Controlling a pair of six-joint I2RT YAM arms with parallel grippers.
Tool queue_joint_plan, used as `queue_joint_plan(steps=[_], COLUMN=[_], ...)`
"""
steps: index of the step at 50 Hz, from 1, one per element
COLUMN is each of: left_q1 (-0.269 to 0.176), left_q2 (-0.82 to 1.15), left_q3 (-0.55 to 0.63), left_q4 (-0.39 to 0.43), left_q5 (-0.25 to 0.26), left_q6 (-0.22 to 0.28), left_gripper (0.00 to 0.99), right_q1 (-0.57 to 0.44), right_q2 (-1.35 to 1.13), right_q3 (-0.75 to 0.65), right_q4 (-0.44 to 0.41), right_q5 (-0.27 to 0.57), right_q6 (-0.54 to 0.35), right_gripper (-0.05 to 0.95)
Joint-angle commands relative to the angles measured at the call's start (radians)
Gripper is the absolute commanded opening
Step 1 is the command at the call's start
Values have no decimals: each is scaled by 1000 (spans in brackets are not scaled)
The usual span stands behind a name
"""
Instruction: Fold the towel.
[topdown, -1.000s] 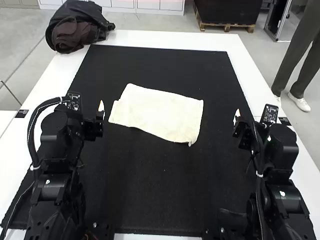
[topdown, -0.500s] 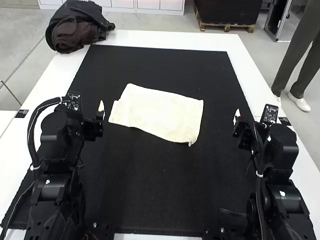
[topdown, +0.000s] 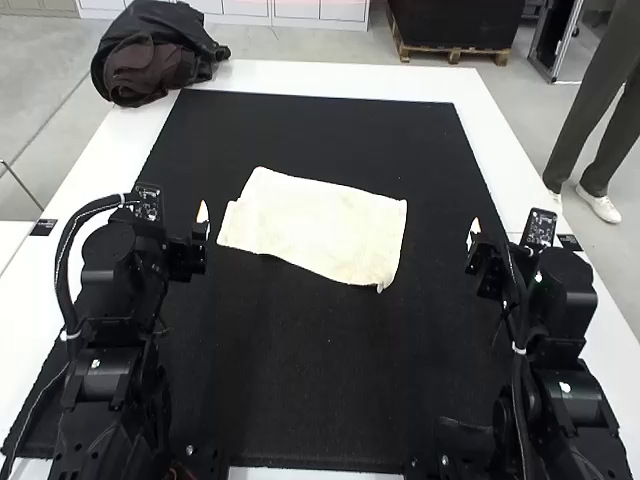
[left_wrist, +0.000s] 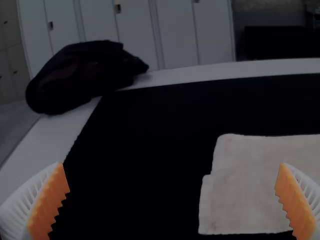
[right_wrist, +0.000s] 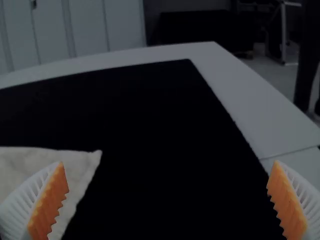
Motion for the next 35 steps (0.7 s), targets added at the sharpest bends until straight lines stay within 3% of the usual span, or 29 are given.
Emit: queue_joint_plan(steps=[1, 19, 25, 31, 35], left_q1=[7, 7, 4, 9, 10], left_q2=[-10, -10, -10, -10, -10], left_q3=[-4, -5, -5, -4, -4], left_q4=[3, 3, 4, 23, 54], left_q5=[-5, -5, -3, -5, -22], left_q6=[-8, -8, -6, 6, 72], left_gripper=[969, 969, 969, 969, 966], right_q1=[-9, -7, -6, -9, -10], right_q2=[-7, -7, -7, -7, -7], right_q3=[-4, -4, -6, -6, -4], right_q4=[6, 14, 20, 113, 163], right_q5=[9, 0, -12, -17, -16], right_q6=[9, 1, -269, -302, -390], right_gripper=[920, 920, 920, 920, 920])
